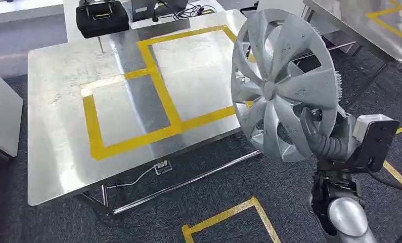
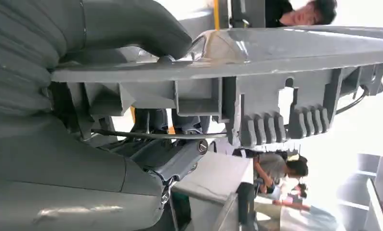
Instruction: Take the parts from the cabinet and place them on the table.
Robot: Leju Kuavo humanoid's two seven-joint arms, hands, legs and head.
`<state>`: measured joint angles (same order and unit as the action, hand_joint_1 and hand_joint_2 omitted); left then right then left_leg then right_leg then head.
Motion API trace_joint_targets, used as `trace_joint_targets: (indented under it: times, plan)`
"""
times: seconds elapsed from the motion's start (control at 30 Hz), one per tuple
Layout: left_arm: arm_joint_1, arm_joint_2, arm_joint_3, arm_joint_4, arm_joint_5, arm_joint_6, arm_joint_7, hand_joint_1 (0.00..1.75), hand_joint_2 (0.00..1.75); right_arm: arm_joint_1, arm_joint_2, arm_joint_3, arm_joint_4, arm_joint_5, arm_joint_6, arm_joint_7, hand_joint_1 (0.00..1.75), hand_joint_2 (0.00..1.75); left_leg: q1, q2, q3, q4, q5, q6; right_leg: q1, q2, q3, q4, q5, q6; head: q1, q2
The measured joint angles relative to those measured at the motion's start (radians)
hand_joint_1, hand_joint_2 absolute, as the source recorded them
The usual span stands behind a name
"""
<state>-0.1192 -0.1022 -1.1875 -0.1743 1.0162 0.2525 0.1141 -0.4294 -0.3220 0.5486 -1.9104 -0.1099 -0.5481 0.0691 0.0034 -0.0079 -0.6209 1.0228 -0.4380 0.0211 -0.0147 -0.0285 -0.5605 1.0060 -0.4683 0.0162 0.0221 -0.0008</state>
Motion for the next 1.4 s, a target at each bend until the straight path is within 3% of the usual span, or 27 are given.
trace_joint_targets:
  times: [0.13, 0.47, 0.63, 0.73, 0.77, 0.8, 0.87, 0.9, 0.93, 0.97, 1.0, 1.07, 1.1, 1.2, 1.23, 1.27, 1.3, 1.4]
  plan:
    - [0.0, 0.0, 0.0, 0.0, -0.001, -0.002, -0.003, 0.0, 0.0, -0.006, 0.001, 0.015, 0.008, -0.001, 0.013, 0.009, 1.75, 1.75, -0.002, 0.0, -0.002, 0.001, 0.001, 0.005, -0.003, 0.0, 0.0, -0.004, 0.001, 0.026, 0.001, 0.0]
    - [0.001, 0.0, 0.0, 0.0, -0.003, -0.002, -0.012, 0.0, 0.0, -0.027, 0.001, 0.031, 0.026, -0.005, 0.025, 0.028, 1.75, 1.75, -0.002, 0.001, -0.001, 0.001, 0.003, 0.006, -0.003, 0.0, -0.002, 0.0, 0.002, 0.029, -0.003, 0.0]
    - [0.001, 0.001, 0.0, 0.0, -0.001, -0.003, -0.02, 0.0, 0.0, -0.032, 0.001, 0.035, 0.034, -0.005, 0.024, 0.032, 1.75, 1.75, -0.009, 0.0, -0.003, 0.005, 0.0, 0.012, -0.008, -0.001, -0.002, -0.003, 0.003, 0.038, -0.007, 0.0]
    - [0.0, 0.001, 0.0, 0.0, 0.001, -0.004, -0.02, 0.0, 0.0, -0.034, 0.001, 0.037, 0.034, -0.005, 0.024, 0.033, 1.75, 1.75, -0.006, -0.001, 0.0, -0.007, 0.004, 0.022, -0.009, -0.003, 0.001, -0.007, 0.003, 0.048, -0.012, 0.0]
    - [0.0, 0.0, 0.0, 0.0, 0.001, -0.004, -0.02, 0.0, 0.0, -0.034, 0.0, 0.037, 0.035, -0.005, 0.024, 0.033, 1.75, 1.75, 0.001, 0.0, 0.008, -0.016, 0.009, 0.027, -0.012, 0.004, -0.014, 0.008, -0.007, 0.05, -0.011, 0.0]
    - [0.0, 0.0, 0.0, 0.0, 0.001, -0.004, -0.02, 0.0, 0.0, -0.036, 0.0, 0.037, 0.035, -0.005, 0.024, 0.034, 1.75, 1.75, 0.001, -0.001, 0.01, -0.017, 0.01, 0.03, -0.011, 0.01, -0.031, 0.046, -0.035, 0.048, -0.006, 0.0]
    - [-0.001, 0.0, 0.0, 0.0, 0.001, -0.004, -0.02, 0.0, 0.0, -0.038, 0.0, 0.037, 0.035, -0.005, 0.024, 0.034, 1.75, 1.75, 0.0, -0.005, 0.009, -0.017, 0.009, 0.034, -0.011, 0.018, -0.109, 0.214, -0.109, 0.049, 0.006, 0.0]
    - [-0.001, 0.0, 0.0, 0.0, 0.002, -0.004, -0.021, 0.0, 0.0, -0.036, 0.0, 0.038, 0.036, -0.005, 0.023, 0.034, 1.75, 1.75, 0.0, -0.008, 0.008, -0.017, 0.009, 0.034, -0.011, 0.019, -0.142, 0.279, -0.128, 0.05, 0.006, 0.0]
    - [-0.001, 0.0, 0.0, 0.0, 0.002, -0.004, -0.021, 0.0, 0.0, -0.033, -0.001, 0.038, 0.039, -0.005, 0.021, 0.034, 1.75, 1.75, 0.0, -0.011, 0.009, -0.017, 0.007, 0.034, -0.011, 0.02, -0.159, 0.309, -0.126, 0.049, 0.007, 0.0]
    - [-0.001, 0.0, 0.0, 0.0, 0.002, -0.004, -0.021, 0.0, 0.0, -0.03, -0.002, 0.039, 0.041, -0.005, 0.021, 0.034, 1.75, 1.75, 0.0, -0.016, 0.01, -0.016, 0.006, 0.033, -0.011, 0.02, -0.156, 0.289, -0.101, 0.048, 0.01, 0.0]
    - [-0.001, -0.001, 0.0, 0.0, 0.002, -0.004, -0.021, 0.0, 0.0, -0.03, -0.002, 0.039, 0.041, -0.005, 0.021, 0.034, 1.75, 1.75, 0.0, -0.019, 0.01, -0.014, 0.005, 0.031, -0.012, 0.02, -0.134, 0.232, -0.062, 0.046, 0.013, 0.0]
    - [-0.002, -0.003, 0.0, 0.0, 0.003, -0.004, -0.021, 0.0, 0.0, -0.031, -0.003, 0.038, 0.041, -0.005, 0.021, 0.034, 1.75, 1.75, 0.0, -0.026, 0.011, -0.007, 0.001, 0.024, -0.012, 0.021, -0.054, 0.05, 0.025, 0.038, 0.02, 0.0]
    - [-0.003, -0.003, 0.001, 0.0, 0.003, -0.004, -0.021, 0.0, 0.0, -0.034, -0.003, 0.038, 0.042, -0.005, 0.02, 0.034, 1.75, 1.75, -0.005, -0.027, 0.008, -0.005, -0.002, 0.018, -0.008, 0.024, -0.036, 0.023, 0.002, 0.033, 0.022, 0.0]
    - [-0.001, -0.003, 0.001, 0.0, 0.003, -0.003, -0.021, 0.0, 0.0, -0.033, -0.003, 0.039, 0.041, -0.005, 0.02, 0.034, 1.75, 1.75, -0.001, -0.029, 0.002, -0.004, 0.002, -0.001, 0.001, 0.024, -0.031, 0.02, 0.005, 0.019, 0.017, 0.0]
    - [-0.002, -0.003, 0.001, 0.0, 0.003, -0.003, -0.022, 0.0, 0.0, -0.032, -0.003, 0.039, 0.042, -0.005, 0.02, 0.034, 1.75, 1.75, -0.001, -0.029, 0.004, -0.004, 0.001, -0.007, 0.001, 0.024, -0.03, 0.016, 0.008, 0.012, 0.016, 0.0]
    - [-0.003, -0.002, 0.001, 0.0, 0.003, -0.003, -0.023, 0.0, 0.0, -0.033, -0.002, 0.039, 0.042, -0.005, 0.02, 0.034, 1.75, 1.75, -0.001, -0.026, -0.011, 0.002, -0.008, -0.012, -0.01, 0.02, -0.019, 0.005, 0.013, 0.004, 0.015, 0.0]
    - [-0.002, -0.002, 0.002, 0.0, 0.003, -0.003, -0.022, 0.0, 0.0, -0.034, -0.002, 0.039, 0.042, -0.005, 0.02, 0.034, 1.75, 1.75, -0.002, -0.017, -0.02, 0.033, -0.025, -0.016, -0.01, 0.019, -0.014, 0.001, 0.012, -0.001, 0.009, 0.0]
    - [-0.003, -0.002, 0.002, 0.0, 0.005, -0.003, -0.024, 0.0, 0.0, -0.033, -0.001, 0.039, 0.042, -0.005, 0.02, 0.033, 1.75, 1.75, 0.002, -0.006, -0.136, 0.258, -0.111, -0.024, -0.009, 0.018, -0.011, 0.001, 0.008, -0.01, -0.013, 0.0]
